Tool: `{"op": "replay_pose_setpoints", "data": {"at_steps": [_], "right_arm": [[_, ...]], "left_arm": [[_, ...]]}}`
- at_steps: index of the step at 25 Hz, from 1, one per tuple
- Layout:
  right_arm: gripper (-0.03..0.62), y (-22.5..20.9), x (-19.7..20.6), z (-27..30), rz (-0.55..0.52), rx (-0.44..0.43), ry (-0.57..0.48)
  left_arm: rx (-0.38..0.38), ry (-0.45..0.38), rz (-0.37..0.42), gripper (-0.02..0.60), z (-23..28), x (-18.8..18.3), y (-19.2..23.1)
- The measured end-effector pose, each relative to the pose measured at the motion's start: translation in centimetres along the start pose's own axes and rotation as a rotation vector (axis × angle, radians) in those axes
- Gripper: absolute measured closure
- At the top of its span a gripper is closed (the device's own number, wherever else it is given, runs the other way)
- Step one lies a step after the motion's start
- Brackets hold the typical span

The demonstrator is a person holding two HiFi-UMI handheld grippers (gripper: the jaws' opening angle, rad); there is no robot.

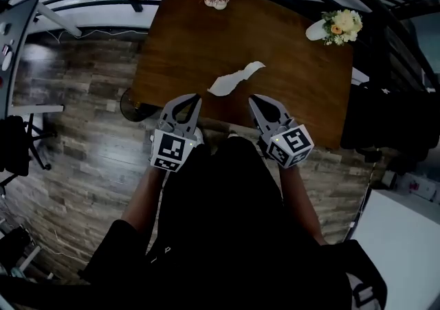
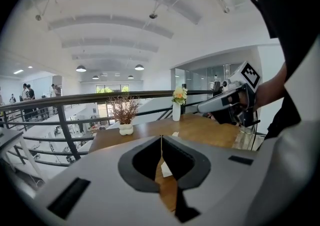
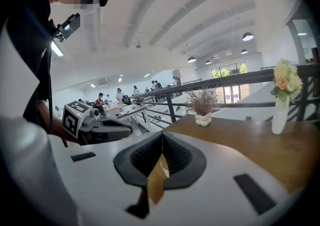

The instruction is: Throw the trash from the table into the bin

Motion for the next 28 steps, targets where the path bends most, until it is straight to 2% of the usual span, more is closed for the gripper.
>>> {"op": "replay_pose_setpoints", "data": {"at_steps": [5,11,13,17,22,25,28], "right_arm": [[0.58,-1.0,0.1,0.9,-0.042,0.002,0.041],[0.58,-2.3,1.7,3.2,-0.156,-0.03,0.124],[0.58,-2.7,2.7,4.5,-0.235,-0.02,0.149],[0.579,-2.0,4.9,8.0,-0.477,-0.041,0.244],[0.573,-1.3,7.8,11.6,-0.585,-0.12,0.321],[0.496,-1.2,9.6,13.3,-0.629,-0.153,0.381],[0.463,-1.1,10.9,14.6,-0.641,-0.176,0.423]], "left_arm": [[0.03,0.028,0.005,0.568,2.2,-0.2,-0.4],[-0.021,0.102,-0.004,0.568,4.7,1.0,-1.1],[-0.041,0.123,-0.023,0.568,5.5,1.5,-1.3],[-0.111,0.142,-0.094,0.568,6.0,2.1,-1.1],[-0.2,0.156,-0.191,0.568,5.9,2.8,-0.9],[-0.229,0.175,-0.23,0.568,6.3,3.5,-1.1],[-0.249,0.187,-0.262,0.569,6.5,3.9,-1.3]]}}
Point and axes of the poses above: the fingertips, and each gripper's own axes: z forward along the fingers, y to its left, x out of its underside, the point moved 3 cm from there along -z, backward along the fingers, and after that the axes turned 15 degrees about y, right-handed, at the moved point
